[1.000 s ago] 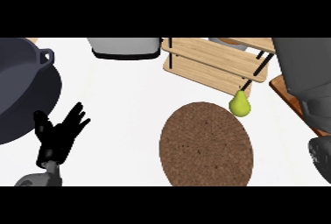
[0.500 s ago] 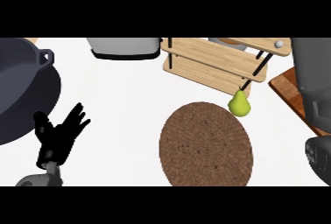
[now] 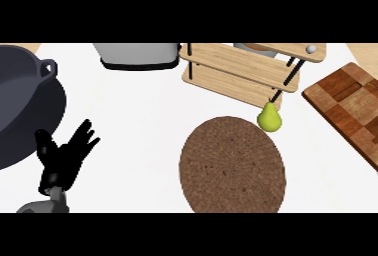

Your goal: Pick the lemon from the placemat and place it in the tiered shelf

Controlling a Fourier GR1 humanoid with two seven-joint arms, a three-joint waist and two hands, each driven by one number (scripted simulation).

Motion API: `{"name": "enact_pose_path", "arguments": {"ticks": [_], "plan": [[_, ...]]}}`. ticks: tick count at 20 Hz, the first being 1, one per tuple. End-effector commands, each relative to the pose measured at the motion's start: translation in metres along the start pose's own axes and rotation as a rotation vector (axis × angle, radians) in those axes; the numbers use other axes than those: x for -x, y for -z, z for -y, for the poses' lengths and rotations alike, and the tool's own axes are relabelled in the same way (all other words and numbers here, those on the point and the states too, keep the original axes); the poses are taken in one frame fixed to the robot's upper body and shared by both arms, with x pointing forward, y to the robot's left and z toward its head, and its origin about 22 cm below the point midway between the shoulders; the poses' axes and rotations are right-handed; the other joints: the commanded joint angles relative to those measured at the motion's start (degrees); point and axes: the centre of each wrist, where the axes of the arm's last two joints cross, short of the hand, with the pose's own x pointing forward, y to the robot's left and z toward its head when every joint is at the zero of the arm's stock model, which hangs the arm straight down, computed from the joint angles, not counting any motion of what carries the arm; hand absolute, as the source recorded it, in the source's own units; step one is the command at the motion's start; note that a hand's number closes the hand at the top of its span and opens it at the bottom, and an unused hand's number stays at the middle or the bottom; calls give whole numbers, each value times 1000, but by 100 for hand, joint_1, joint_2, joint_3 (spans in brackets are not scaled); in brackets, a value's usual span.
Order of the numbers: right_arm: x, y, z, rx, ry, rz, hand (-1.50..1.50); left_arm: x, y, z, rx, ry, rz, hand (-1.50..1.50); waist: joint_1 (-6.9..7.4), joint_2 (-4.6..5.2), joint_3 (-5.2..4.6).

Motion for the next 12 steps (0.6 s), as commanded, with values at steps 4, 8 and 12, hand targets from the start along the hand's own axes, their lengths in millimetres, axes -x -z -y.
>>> {"name": "enact_pose_path", "arguments": {"ticks": [4,8,12], "plan": [[-1,26,77,135,87,-65,-150,16,-3,2,-1,-22,-54,0,-126,-22,-21],[35,24,114,98,93,-90,-150,19,-2,-5,-12,-31,-57,0,-117,-6,-20],[34,23,176,68,108,-57,-150,3,-7,-17,-31,-21,-53,0,-135,-22,-15]]}}
